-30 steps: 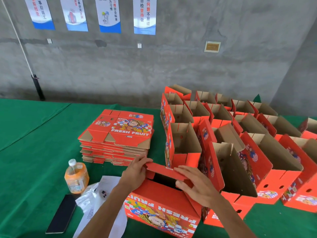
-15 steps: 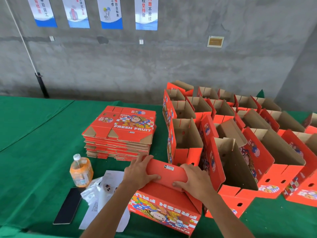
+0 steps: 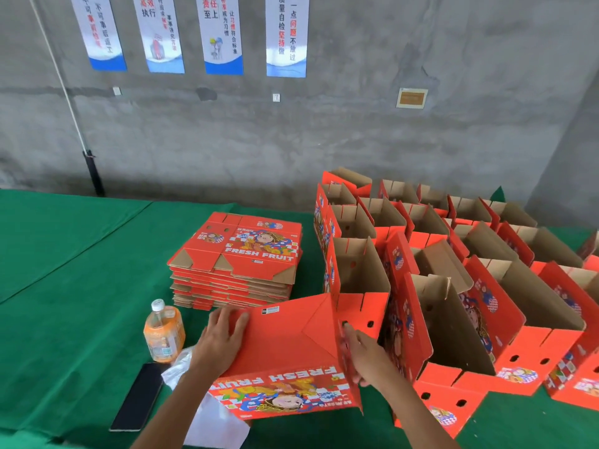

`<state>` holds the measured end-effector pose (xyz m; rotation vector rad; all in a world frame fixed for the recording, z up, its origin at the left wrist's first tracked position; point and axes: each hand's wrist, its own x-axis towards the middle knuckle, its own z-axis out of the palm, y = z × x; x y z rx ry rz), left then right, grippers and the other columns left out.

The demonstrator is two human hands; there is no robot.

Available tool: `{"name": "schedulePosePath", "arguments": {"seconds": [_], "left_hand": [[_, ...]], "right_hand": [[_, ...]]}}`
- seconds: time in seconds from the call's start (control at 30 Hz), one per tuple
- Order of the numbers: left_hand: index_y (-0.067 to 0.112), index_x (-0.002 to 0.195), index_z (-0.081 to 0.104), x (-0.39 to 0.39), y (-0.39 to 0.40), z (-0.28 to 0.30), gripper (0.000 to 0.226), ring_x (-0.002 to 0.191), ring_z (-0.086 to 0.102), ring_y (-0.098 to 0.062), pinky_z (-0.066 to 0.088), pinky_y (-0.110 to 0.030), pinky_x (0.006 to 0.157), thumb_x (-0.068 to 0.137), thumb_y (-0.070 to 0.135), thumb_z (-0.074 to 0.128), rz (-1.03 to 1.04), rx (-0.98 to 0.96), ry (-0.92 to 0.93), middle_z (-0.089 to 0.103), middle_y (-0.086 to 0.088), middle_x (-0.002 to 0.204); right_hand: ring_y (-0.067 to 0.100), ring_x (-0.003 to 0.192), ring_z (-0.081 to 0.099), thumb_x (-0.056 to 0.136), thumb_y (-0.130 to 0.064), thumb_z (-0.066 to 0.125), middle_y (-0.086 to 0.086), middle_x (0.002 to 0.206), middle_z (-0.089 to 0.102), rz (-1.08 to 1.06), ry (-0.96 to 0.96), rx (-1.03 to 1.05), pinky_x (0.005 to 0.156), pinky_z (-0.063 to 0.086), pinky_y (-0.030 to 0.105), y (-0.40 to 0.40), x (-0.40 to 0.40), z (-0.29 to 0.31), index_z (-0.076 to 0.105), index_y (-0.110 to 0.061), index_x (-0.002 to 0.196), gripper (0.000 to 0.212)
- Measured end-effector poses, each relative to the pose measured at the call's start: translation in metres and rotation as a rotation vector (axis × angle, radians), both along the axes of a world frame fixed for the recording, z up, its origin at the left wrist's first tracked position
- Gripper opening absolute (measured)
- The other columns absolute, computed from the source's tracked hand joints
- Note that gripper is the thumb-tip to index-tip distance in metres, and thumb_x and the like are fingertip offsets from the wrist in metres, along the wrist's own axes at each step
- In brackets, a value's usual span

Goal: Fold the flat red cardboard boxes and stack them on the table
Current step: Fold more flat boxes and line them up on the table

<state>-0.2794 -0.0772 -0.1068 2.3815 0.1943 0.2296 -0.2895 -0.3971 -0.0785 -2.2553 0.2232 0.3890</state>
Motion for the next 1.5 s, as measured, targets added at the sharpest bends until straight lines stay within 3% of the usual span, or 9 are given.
{"name": "schedulePosePath", "arguments": {"seconds": [0.2, 0.43, 0.63, 0.73, 0.83, 0.93, 1.13, 1.3, 1.5], "left_hand": [[0.04, 0.118, 0.055, -0.024, 0.018, -0.011, 0.036, 0.114, 0.055, -0.02, 0.043, -0.042, 0.089, 0.1, 0.066, 0.038, 0.217, -0.162, -0.069, 0.051, 0.001, 0.135], [0.026, 0.102, 0.061, -0.052, 0.039, -0.012, 0.037, 0.095, 0.063, -0.03, 0.047, -0.043, 0.085, 0.102, 0.06, 0.048, 0.379, -0.385, -0.169, 0.068, -0.004, 0.105], [0.016, 0.072, 0.07, -0.06, 0.073, 0.005, 0.055, 0.075, 0.062, -0.029, 0.046, -0.043, 0.071, 0.074, 0.068, 0.05, 0.486, -0.574, -0.312, 0.069, -0.007, 0.071], [0.027, 0.082, 0.082, -0.049, 0.078, 0.011, 0.02, 0.087, 0.07, -0.025, 0.05, -0.038, 0.076, 0.095, 0.032, 0.067, 0.32, -0.677, -0.269, 0.078, 0.0, 0.084], [0.034, 0.094, 0.084, -0.031, 0.062, 0.033, 0.032, 0.103, 0.072, -0.011, 0.057, -0.027, 0.087, 0.104, 0.015, 0.061, 0.124, -0.745, -0.283, 0.079, 0.008, 0.106], [0.04, 0.12, 0.075, -0.006, 0.03, 0.071, 0.022, 0.121, 0.063, 0.002, 0.052, -0.014, 0.092, 0.102, 0.033, 0.065, -0.077, -0.825, -0.297, 0.071, 0.018, 0.128], [0.047, 0.157, 0.033, 0.068, -0.044, 0.133, 0.071, 0.143, 0.038, 0.01, 0.039, -0.027, 0.118, 0.094, 0.064, 0.062, -0.375, -0.795, -0.336, 0.045, 0.038, 0.149], [0.036, 0.164, 0.022, 0.132, -0.135, 0.16, 0.086, 0.15, 0.038, -0.013, 0.034, -0.049, 0.123, 0.095, 0.055, 0.069, -0.567, -0.768, -0.327, 0.04, 0.014, 0.163], [0.023, 0.166, 0.019, 0.193, -0.272, 0.168, 0.078, 0.148, 0.042, -0.017, 0.034, -0.049, 0.124, 0.103, 0.027, 0.065, -0.689, -0.75, -0.324, 0.042, 0.001, 0.163]], "right_hand": [[0.009, 0.033, 0.055, 0.09, -0.085, 0.005, -0.006, 0.044, 0.059, 0.039, 0.132, 0.008, 0.037, 0.039, 0.016, 0.039, 0.017, 0.021, 0.052, -0.024, 0.118, 0.083], [0.018, 0.053, 0.062, 0.081, -0.096, 0.021, 0.009, 0.08, 0.068, 0.092, 0.353, 0.026, 0.056, 0.05, 0.022, 0.061, 0.04, 0.055, 0.063, -0.017, 0.117, 0.096], [0.014, 0.062, 0.071, 0.086, -0.085, 0.05, 0.0, 0.122, 0.066, 0.385, 0.041, 0.116, 0.059, 0.057, 0.025, 0.087, 0.047, 0.121, 0.046, -0.051, 0.134, 0.059], [0.005, 0.066, 0.071, 0.085, -0.082, 0.055, -0.023, 0.099, 0.068, 0.579, -0.151, 0.053, 0.061, 0.053, 0.021, 0.098, 0.048, 0.153, 0.042, -0.056, 0.134, 0.057], [0.0, 0.079, 0.065, 0.089, -0.072, 0.061, -0.023, 0.1, 0.064, 0.692, -0.342, -0.077, 0.062, 0.042, 0.015, 0.11, 0.046, 0.165, 0.041, -0.06, 0.127, 0.045], [0.016, 0.091, 0.06, 0.095, -0.059, 0.062, -0.003, 0.118, 0.046, 0.638, -0.563, -0.29, 0.068, 0.04, 0.022, 0.123, 0.045, 0.156, 0.034, -0.061, 0.131, 0.046], [0.025, 0.124, 0.058, 0.099, -0.046, 0.061, 0.008, 0.148, 0.029, 0.36, -0.873, -0.414, 0.092, 0.058, 0.042, 0.09, 0.069, 0.143, 0.034, -0.051, 0.141, 0.05], [0.036, 0.139, 0.043, 0.1, -0.04, 0.061, 0.015, 0.153, 0.028, 0.166, -0.899, -0.46, 0.105, 0.05, 0.048, 0.015, 0.104, 0.137, 0.035, -0.045, 0.148, 0.055], [0.048, 0.134, 0.044, 0.099, -0.033, 0.063, 0.026, 0.151, 0.032, 0.002, -0.888, -0.49, 0.107, 0.046, 0.053, -0.103, 0.14, 0.138, 0.043, -0.031, 0.153, 0.058]]}}
